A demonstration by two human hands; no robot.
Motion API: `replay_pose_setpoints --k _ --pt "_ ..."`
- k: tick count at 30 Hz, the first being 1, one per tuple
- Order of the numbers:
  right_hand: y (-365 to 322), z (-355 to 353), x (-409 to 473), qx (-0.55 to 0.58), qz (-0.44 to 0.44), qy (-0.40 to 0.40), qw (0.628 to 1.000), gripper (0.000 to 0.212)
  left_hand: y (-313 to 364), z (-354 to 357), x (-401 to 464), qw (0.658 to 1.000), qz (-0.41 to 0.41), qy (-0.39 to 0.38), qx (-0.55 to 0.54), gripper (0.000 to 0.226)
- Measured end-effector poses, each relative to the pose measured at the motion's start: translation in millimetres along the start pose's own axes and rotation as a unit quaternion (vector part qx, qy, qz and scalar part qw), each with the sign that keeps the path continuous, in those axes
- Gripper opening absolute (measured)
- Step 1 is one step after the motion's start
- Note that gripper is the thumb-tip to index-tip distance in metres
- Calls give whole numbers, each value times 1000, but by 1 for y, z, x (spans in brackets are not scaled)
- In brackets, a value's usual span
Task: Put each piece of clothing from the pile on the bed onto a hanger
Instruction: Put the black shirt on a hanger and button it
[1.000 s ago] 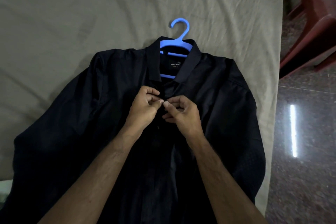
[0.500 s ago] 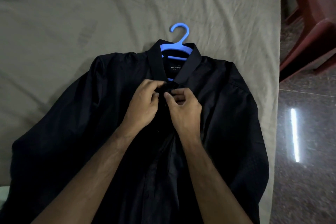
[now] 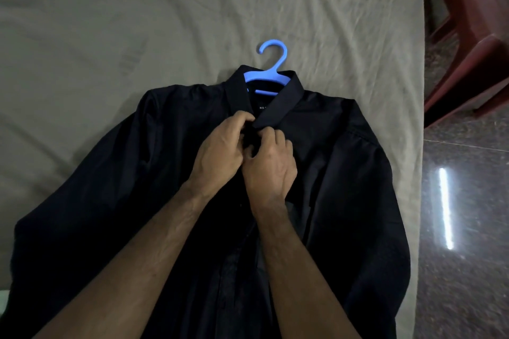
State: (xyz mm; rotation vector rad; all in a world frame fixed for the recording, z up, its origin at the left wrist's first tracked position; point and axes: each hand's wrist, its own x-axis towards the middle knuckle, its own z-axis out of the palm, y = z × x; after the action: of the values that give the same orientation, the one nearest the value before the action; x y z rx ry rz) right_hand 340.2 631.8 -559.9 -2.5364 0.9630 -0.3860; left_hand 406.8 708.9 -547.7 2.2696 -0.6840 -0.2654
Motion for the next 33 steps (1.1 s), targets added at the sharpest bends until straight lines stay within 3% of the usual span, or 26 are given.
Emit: replay_pose_setpoints --k 6,11,14,18,20,22,24,30,33 --pt "-1 0 15 -36 4 -1 999 43 -9 -9 1 997 60 -57 8 64" --pt "-2 -6 16 -15 59 -35 998 25 -12 -14 9 995 70 -70 24 65" --pt "-3 -18 18 80 153 -40 984 18 -11 -14 15 990 81 -70 89 50" --pt "17 -38 28 263 264 -131 919 16 -5 -14 21 982 107 -79 136 35" --pt "32 -44 30 399 313 -195 839 18 -6 -17 24 986 94 -71 116 28" --pt "42 -51 30 514 338 -238 751 34 -8 -18 28 990 77 -71 97 24" --pt "47 -57 31 570 332 -266 703 41 -10 -19 30 992 59 -84 77 19" --pt "46 -53 28 566 325 -254 714 19 -8 -28 41 986 -34 -162 -33 12" --pt "44 -53 27 583 349 -257 687 18 -9 -34 48 974 -78 -203 -69 13"
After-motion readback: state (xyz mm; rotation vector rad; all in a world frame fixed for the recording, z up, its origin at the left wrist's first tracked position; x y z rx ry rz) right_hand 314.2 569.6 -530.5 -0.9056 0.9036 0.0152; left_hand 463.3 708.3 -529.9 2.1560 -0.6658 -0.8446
